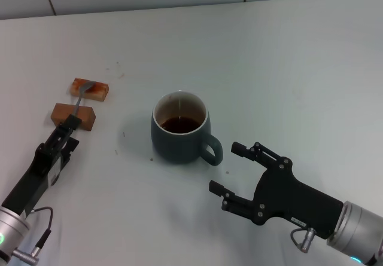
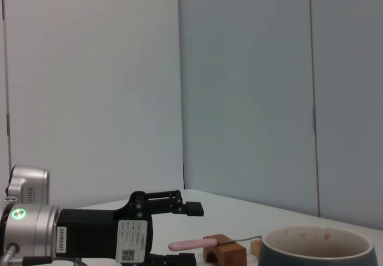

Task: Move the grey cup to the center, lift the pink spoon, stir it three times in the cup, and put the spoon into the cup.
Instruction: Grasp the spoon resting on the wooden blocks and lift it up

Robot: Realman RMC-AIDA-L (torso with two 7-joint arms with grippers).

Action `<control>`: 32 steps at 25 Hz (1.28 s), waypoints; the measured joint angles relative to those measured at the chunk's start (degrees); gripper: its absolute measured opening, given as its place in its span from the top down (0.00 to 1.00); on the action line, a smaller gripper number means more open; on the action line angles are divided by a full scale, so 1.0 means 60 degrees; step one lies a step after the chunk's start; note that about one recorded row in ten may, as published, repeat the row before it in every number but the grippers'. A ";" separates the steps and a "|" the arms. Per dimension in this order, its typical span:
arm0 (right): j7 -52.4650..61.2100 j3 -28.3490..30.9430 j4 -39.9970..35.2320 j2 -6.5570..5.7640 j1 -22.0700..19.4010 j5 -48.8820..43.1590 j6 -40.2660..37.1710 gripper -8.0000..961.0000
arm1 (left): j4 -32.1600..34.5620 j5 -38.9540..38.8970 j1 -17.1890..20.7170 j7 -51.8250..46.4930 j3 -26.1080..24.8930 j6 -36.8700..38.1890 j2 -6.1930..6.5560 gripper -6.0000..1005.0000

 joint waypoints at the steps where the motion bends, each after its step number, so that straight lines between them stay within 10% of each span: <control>1: 0.0001 0.0000 0.0000 0.0000 -0.0004 0.0000 -0.0001 0.16 | -0.0016 -0.0009 -0.0003 0.0000 -0.0004 0.0000 0.0000 0.20; 32: 0.0000 -0.0015 -0.0001 0.0000 0.0002 -0.0090 -0.0005 0.16 | -0.0089 -0.0011 -0.0067 -0.0016 -0.0242 -0.0091 0.0016 0.20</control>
